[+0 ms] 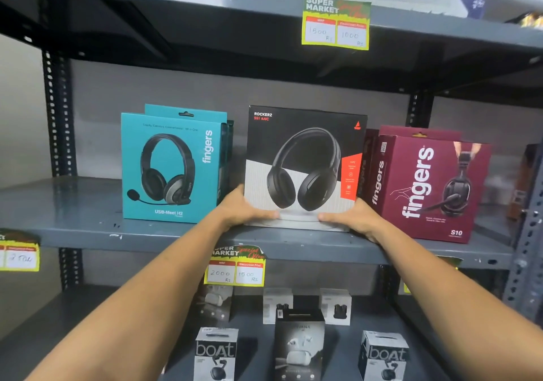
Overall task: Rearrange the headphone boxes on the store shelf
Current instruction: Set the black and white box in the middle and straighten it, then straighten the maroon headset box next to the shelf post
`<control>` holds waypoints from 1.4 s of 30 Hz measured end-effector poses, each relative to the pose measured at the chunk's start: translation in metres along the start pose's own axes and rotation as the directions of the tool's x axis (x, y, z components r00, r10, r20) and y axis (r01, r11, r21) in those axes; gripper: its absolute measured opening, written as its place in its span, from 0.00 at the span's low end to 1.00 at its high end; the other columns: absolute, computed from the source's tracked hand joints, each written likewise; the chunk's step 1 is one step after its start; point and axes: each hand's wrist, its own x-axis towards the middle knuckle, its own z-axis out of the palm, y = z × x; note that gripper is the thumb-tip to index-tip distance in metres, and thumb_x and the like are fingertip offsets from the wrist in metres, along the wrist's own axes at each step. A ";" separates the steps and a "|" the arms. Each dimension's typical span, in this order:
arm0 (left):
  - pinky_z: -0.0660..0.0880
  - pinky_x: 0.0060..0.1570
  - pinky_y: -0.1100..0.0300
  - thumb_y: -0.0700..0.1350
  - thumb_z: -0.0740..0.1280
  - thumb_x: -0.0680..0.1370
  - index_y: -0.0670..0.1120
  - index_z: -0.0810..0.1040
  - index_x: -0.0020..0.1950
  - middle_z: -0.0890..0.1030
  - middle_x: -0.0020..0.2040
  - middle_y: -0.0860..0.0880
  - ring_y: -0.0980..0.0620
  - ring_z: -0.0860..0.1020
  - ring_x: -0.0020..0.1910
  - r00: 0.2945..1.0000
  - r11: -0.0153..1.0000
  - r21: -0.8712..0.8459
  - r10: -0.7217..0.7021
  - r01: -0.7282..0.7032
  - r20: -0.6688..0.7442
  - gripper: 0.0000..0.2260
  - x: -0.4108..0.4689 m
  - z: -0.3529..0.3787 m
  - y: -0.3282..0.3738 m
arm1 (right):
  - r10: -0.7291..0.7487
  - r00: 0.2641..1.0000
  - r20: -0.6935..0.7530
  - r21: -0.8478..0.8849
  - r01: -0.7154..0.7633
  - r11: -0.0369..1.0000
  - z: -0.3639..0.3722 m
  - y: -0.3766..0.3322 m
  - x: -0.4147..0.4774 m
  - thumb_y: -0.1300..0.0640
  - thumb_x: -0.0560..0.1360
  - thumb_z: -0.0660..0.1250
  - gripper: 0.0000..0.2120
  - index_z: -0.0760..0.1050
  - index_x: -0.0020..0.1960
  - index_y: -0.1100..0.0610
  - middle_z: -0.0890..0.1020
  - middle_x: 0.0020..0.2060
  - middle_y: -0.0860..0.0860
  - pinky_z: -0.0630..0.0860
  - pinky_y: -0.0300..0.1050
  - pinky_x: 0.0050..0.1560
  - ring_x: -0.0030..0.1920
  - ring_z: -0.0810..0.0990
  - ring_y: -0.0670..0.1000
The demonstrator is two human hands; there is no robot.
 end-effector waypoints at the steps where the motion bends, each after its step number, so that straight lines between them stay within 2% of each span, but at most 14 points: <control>1: 0.74 0.65 0.46 0.59 0.82 0.54 0.47 0.70 0.69 0.77 0.66 0.46 0.47 0.76 0.64 1.000 1.000 0.003 0.001 -0.001 0.000 0.47 -0.001 -0.001 0.001 | 0.017 1.000 -0.018 -0.022 -0.017 1.000 0.000 -0.002 -0.001 0.45 0.50 0.83 0.33 0.80 0.53 0.53 0.86 0.48 0.49 0.80 0.45 0.50 0.49 0.83 0.49; 5: 0.74 0.65 0.46 0.57 0.81 0.56 0.47 0.71 0.68 0.78 0.65 0.45 0.46 0.76 0.63 1.000 1.000 -0.017 -0.018 0.018 0.008 0.43 -0.004 -0.002 0.001 | 0.057 0.997 -0.058 -0.107 -0.063 0.992 0.002 -0.002 -0.003 0.36 0.47 0.81 0.34 0.81 0.49 0.49 0.86 0.46 0.46 0.78 0.43 0.46 0.47 0.83 0.47; 10: 0.74 0.65 0.47 0.54 0.82 0.62 0.46 0.71 0.69 0.77 0.67 0.45 0.45 0.75 0.64 0.999 0.999 -0.016 -0.049 0.049 0.004 0.40 -0.009 -0.005 0.006 | 0.041 0.997 -0.065 -0.131 -0.049 0.990 0.003 -0.010 -0.006 0.38 0.50 0.81 0.29 0.81 0.46 0.48 0.85 0.46 0.45 0.75 0.40 0.44 0.49 0.83 0.48; 13: 0.75 0.50 0.56 0.57 0.79 0.66 0.42 0.76 0.59 0.80 0.54 0.46 0.48 0.78 0.53 0.992 0.985 0.145 -0.081 0.094 -0.093 0.29 -0.017 0.000 0.015 | 0.064 0.996 -0.061 -0.197 -0.075 0.977 0.003 -0.016 -0.016 0.39 0.57 0.79 0.25 0.80 0.50 0.48 0.83 0.48 0.45 0.73 0.39 0.46 0.49 0.81 0.48; 16: 0.68 0.36 0.59 0.58 0.75 0.69 0.43 0.72 0.37 0.77 0.38 0.46 0.49 0.74 0.38 0.942 0.886 0.418 -0.059 0.202 -0.331 0.21 -0.040 0.006 0.027 | -0.051 0.997 -0.064 -0.387 0.022 0.922 0.002 -0.015 -0.032 0.42 0.64 0.77 0.27 0.78 0.58 0.54 0.82 0.51 0.50 0.75 0.43 0.50 0.51 0.80 0.52; 18: 0.68 0.36 0.55 0.54 0.74 0.71 0.43 0.71 0.37 0.78 0.39 0.43 0.46 0.73 0.37 0.890 0.806 0.525 -0.006 0.275 -0.457 0.18 -0.059 0.010 0.033 | -0.152 0.980 -0.129 -0.432 0.083 0.898 0.001 -0.010 -0.046 0.52 0.69 0.76 0.24 0.76 0.58 0.63 0.83 0.54 0.59 0.78 0.51 0.55 0.53 0.82 0.57; 21: 0.67 0.37 0.54 0.50 0.71 0.74 0.43 0.77 0.46 0.78 0.41 0.42 0.42 0.76 0.40 0.834 0.592 0.724 0.152 0.353 -0.531 0.11 -0.079 0.023 0.045 | -0.284 0.946 -0.155 -0.563 0.151 0.812 -0.012 -0.004 -0.071 0.62 0.74 0.70 0.12 0.76 0.57 0.64 0.83 0.53 0.62 0.78 0.49 0.54 0.53 0.82 0.60; 23: 0.68 0.38 0.55 0.51 0.71 0.74 0.42 0.80 0.47 0.82 0.45 0.41 0.38 0.81 0.45 0.841 0.604 0.753 0.240 0.261 -0.484 0.12 -0.081 0.046 0.058 | -0.530 0.839 -0.125 -0.734 0.281 0.618 -0.028 0.004 -0.087 0.64 0.74 0.70 0.12 0.77 0.56 0.63 0.83 0.52 0.61 0.79 0.52 0.48 0.50 0.82 0.62; 25: 0.72 0.40 0.57 0.53 0.71 0.72 0.42 0.83 0.41 0.85 0.41 0.42 0.40 0.82 0.45 0.883 0.758 0.652 0.287 0.028 -0.371 0.13 -0.079 0.082 0.073 | -0.745 0.649 -0.153 -0.852 0.295 0.432 -0.051 0.015 -0.096 0.62 0.68 0.76 0.20 0.77 0.57 0.64 0.80 0.56 0.62 0.78 0.55 0.47 0.51 0.80 0.64; 27: 0.77 0.46 0.57 0.54 0.74 0.70 0.44 0.85 0.43 0.86 0.42 0.47 0.46 0.83 0.45 0.904 0.880 0.419 0.349 -0.226 -0.246 0.13 -0.072 0.131 0.092 | -0.779 0.562 -0.278 -0.875 0.187 0.447 -0.084 0.028 -0.101 0.49 0.66 0.76 0.36 0.68 0.68 0.62 0.71 0.67 0.65 0.70 0.58 0.61 0.65 0.72 0.63; 30: 0.74 0.53 0.60 0.54 0.80 0.65 0.43 0.79 0.60 0.80 0.51 0.51 0.48 0.80 0.55 0.910 0.922 0.145 0.381 -0.360 -0.162 0.29 -0.056 0.194 0.117 | -0.533 0.618 -0.578 -0.550 0.186 0.814 -0.127 0.036 -0.096 0.34 0.59 0.76 0.58 0.50 0.77 0.55 0.54 0.77 0.59 0.53 0.50 0.72 0.75 0.52 0.52; 32: 0.72 0.60 0.55 0.56 0.81 0.61 0.44 0.72 0.66 0.77 0.60 0.48 0.46 0.75 0.63 0.919 0.934 0.070 0.356 -0.349 -0.168 0.39 -0.038 0.221 0.131 | -0.236 0.703 -0.670 -0.203 0.132 0.970 -0.151 0.041 -0.084 0.28 0.50 0.75 0.67 0.45 0.77 0.51 0.53 0.78 0.56 0.54 0.48 0.71 0.75 0.54 0.52; 35: 0.65 0.73 0.49 0.58 0.83 0.57 0.40 0.58 0.76 0.68 0.74 0.42 0.43 0.67 0.74 0.979 0.987 -0.078 0.129 -0.143 -0.158 0.57 -0.009 0.231 0.138 | 0.057 0.852 -0.521 0.140 0.019 0.990 -0.180 0.054 -0.066 0.25 0.42 0.75 0.74 0.45 0.77 0.54 0.64 0.74 0.59 0.73 0.54 0.62 0.65 0.73 0.57; 42: 0.73 0.66 0.48 0.59 0.83 0.52 0.43 0.66 0.69 0.78 0.65 0.47 0.47 0.77 0.63 0.997 0.967 -0.249 -0.048 0.063 0.064 0.52 0.032 0.237 0.125 | 0.104 0.977 -0.187 0.442 -0.011 0.897 -0.199 0.078 -0.035 0.33 0.45 0.81 0.58 0.69 0.68 0.60 0.84 0.50 0.58 0.82 0.47 0.38 0.42 0.86 0.53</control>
